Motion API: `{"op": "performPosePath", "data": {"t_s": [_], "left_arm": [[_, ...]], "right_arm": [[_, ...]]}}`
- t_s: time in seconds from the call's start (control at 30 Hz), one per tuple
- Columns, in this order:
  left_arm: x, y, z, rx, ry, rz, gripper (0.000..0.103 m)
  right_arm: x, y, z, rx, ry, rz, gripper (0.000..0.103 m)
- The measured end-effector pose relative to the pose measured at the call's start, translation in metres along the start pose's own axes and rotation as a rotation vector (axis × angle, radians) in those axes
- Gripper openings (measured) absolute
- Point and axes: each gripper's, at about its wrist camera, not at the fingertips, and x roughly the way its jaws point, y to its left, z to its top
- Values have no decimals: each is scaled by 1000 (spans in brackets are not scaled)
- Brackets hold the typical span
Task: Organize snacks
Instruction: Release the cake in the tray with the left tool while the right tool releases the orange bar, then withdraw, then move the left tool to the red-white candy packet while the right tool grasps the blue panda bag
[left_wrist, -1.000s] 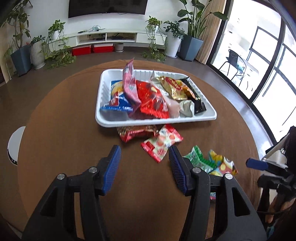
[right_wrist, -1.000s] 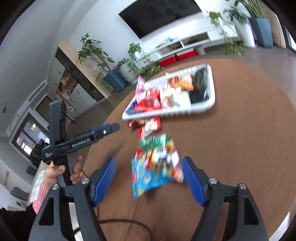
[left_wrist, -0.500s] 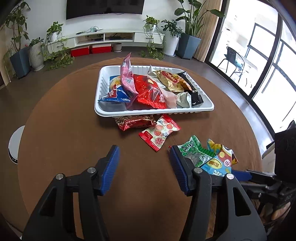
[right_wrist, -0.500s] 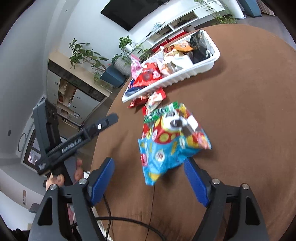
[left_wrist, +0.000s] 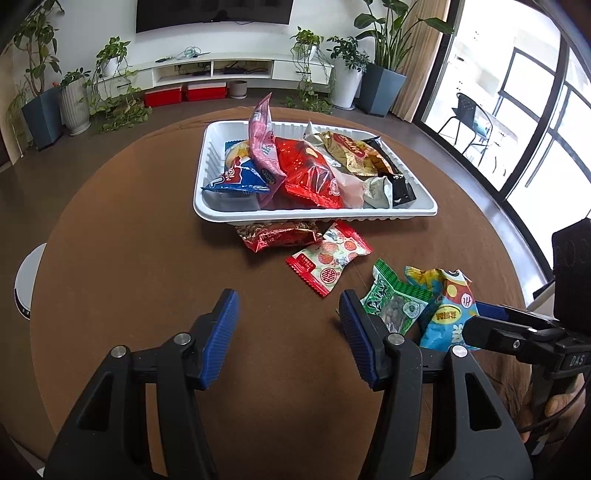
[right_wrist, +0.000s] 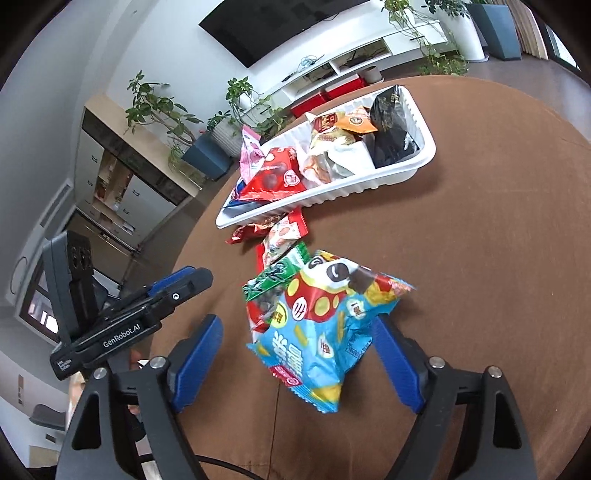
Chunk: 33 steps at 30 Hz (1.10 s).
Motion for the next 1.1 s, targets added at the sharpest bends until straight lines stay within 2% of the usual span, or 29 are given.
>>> {"op": "performPosePath", "data": {"t_s": [0.3,0.67,0.9,1.0,1.1], "left_arm": [[23,9,25,-40,6,-19,59],[80,13,51,-7,92,-26,59],[95,-8,47,69,116,-113,59],[100,-18,47,113,121,-128,60],[107,-30,49,156,120,-110,60]], "right_arm": [[10,-1,2,1,10,-9,85],[10,-8,2,12,13,4,87],[9,-6,4,-7,15,-9,88],[9,-5,4,-19,15,-20,88],[9,-2,2,-47,18,-42,88]]}}
